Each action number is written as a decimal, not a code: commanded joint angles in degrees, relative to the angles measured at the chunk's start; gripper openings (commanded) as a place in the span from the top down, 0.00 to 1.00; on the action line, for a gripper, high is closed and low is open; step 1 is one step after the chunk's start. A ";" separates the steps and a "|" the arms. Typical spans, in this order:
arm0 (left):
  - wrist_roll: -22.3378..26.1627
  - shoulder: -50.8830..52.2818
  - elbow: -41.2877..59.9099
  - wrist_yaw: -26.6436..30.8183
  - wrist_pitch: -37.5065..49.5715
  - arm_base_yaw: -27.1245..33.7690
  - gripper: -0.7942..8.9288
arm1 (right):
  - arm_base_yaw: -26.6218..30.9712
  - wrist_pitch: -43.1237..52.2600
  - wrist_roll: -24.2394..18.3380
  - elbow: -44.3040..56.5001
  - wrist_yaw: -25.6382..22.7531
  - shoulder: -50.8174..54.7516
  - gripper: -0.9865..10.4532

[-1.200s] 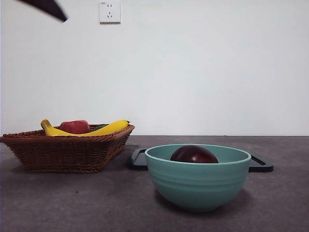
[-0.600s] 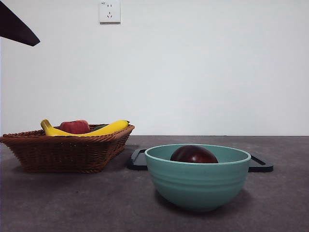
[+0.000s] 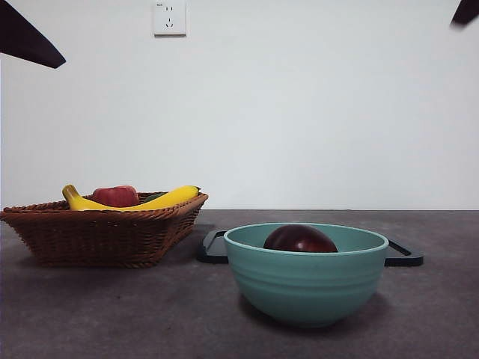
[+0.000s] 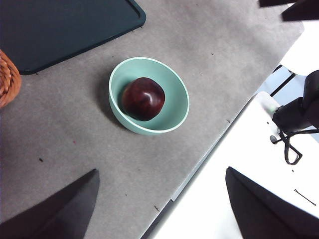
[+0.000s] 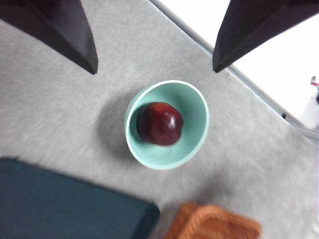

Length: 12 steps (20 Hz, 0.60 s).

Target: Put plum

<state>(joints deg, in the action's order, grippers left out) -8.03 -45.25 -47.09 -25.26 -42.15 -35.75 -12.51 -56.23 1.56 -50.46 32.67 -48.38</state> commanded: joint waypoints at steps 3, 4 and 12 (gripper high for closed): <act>-0.07 -0.17 -0.46 -0.15 0.63 -0.26 0.50 | -4.22 8.33 4.50 3.91 -4.07 -5.81 0.60; -0.07 -0.17 -0.46 -0.15 0.63 -0.26 0.50 | -5.27 10.03 4.76 4.55 -5.44 -7.34 0.62; -0.07 -0.17 -0.46 -0.15 0.61 -0.26 0.50 | -15.61 22.93 9.27 5.57 -14.71 -21.68 0.64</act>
<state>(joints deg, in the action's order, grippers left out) -8.10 -45.23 -47.09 -25.26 -42.15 -35.75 -27.83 -33.54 9.67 -44.77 18.09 -69.56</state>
